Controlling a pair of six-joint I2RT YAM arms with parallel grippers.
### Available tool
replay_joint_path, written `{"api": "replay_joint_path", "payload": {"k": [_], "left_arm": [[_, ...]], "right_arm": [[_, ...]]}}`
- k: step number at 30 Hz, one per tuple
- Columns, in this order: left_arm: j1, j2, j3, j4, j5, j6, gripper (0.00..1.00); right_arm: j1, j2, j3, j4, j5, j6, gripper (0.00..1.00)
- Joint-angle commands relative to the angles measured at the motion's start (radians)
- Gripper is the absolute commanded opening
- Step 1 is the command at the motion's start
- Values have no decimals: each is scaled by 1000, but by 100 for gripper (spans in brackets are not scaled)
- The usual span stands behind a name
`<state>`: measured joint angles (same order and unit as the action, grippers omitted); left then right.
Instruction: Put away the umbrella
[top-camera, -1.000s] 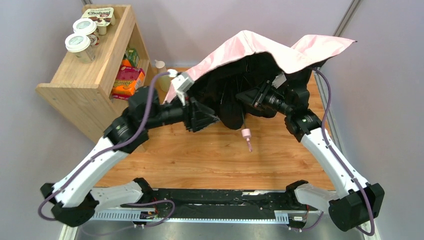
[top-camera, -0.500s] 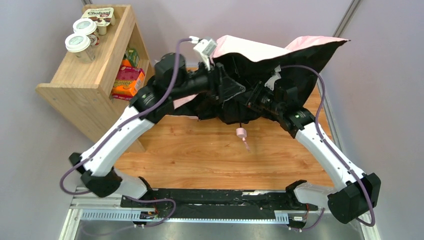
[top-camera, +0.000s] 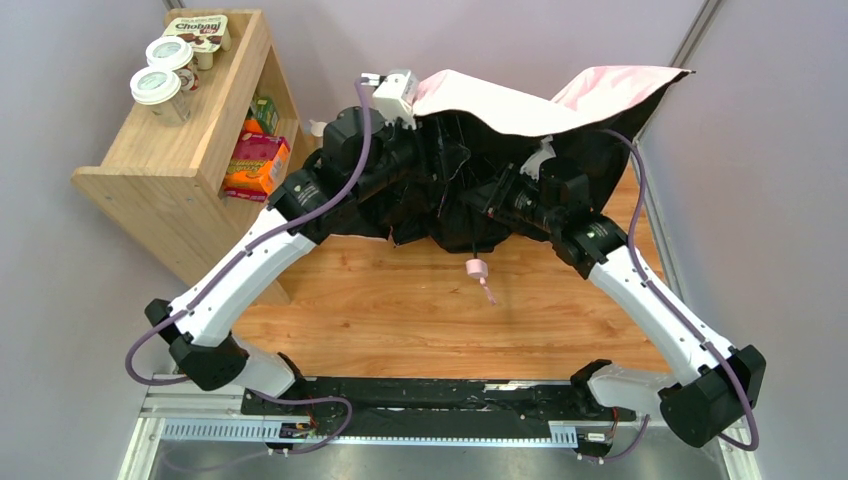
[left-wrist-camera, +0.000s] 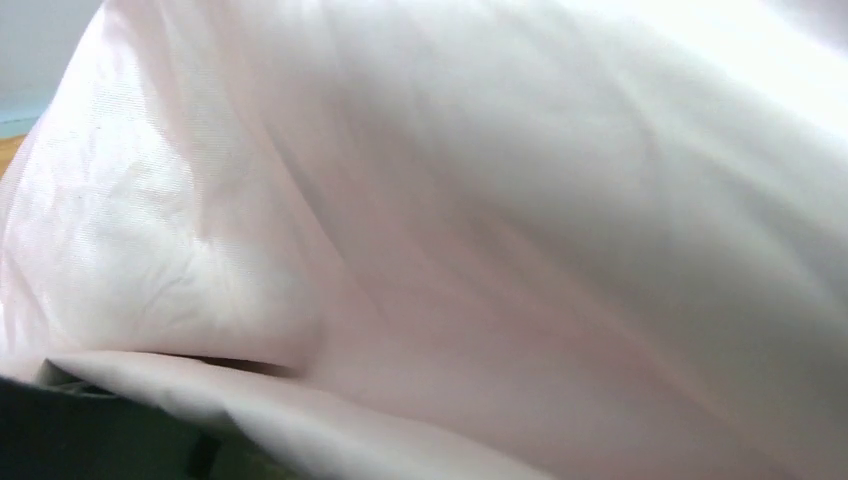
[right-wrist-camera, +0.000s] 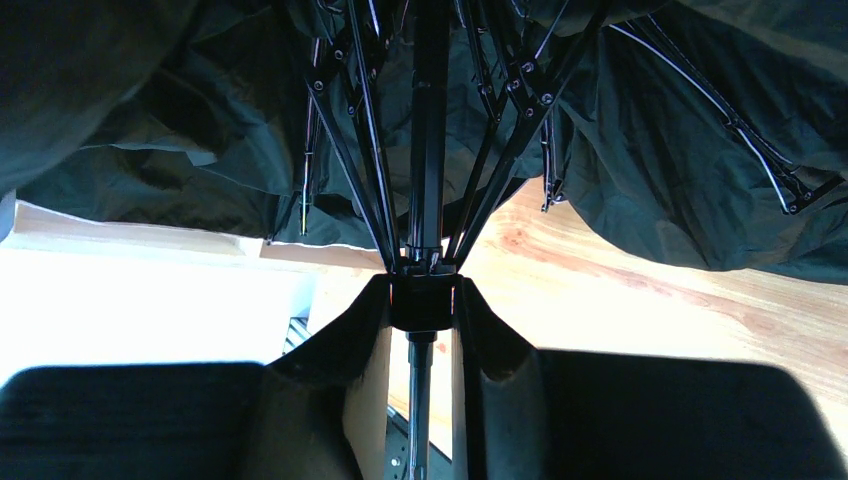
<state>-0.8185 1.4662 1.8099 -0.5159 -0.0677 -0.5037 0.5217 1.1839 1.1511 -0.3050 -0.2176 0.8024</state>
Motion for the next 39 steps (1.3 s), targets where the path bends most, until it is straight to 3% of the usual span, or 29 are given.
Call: {"api": "replay_joint_path", "payload": {"k": [1,4,6,11,16,18,20,21,24,29,31,32,39], "left_arm": [[-2,-73,-81,160,-67,-1,76],[-2,-70,-115,191,-107,-9,74],[-1,-58,-124,198,-103,-16,63],[-1,-33,-176,131,-106,-25,26],[-2,-95,-421,235,30,-113,11],[-2,-101,-435,255,124,-130,11],[-2,-104,-408,242,202,-113,23],[-2,-119,-394,214,215,-108,41],[-2,-208,-428,227,255,-96,69],[-2,-358,-501,225,279,-111,70],[-1,-417,-553,221,270,-124,57],[-1,-438,-589,223,267,-128,57],[-2,-538,-685,261,272,-183,75]], "right_arm": [[23,-53,22,78,11,-63,0],[43,-67,10,113,-9,-81,0],[52,-72,10,118,-15,-94,0],[57,-116,-24,197,-31,-98,0],[55,-139,-74,294,12,-69,0],[52,-138,-97,354,40,-54,0],[52,-132,-109,383,69,-43,0],[52,-130,-110,380,92,-39,0],[47,-129,-117,386,158,-26,0],[-5,-80,-110,382,218,44,0],[-26,-58,-99,386,218,66,0],[-32,-50,-93,400,216,73,0],[-65,-6,-47,414,218,86,0]]}}
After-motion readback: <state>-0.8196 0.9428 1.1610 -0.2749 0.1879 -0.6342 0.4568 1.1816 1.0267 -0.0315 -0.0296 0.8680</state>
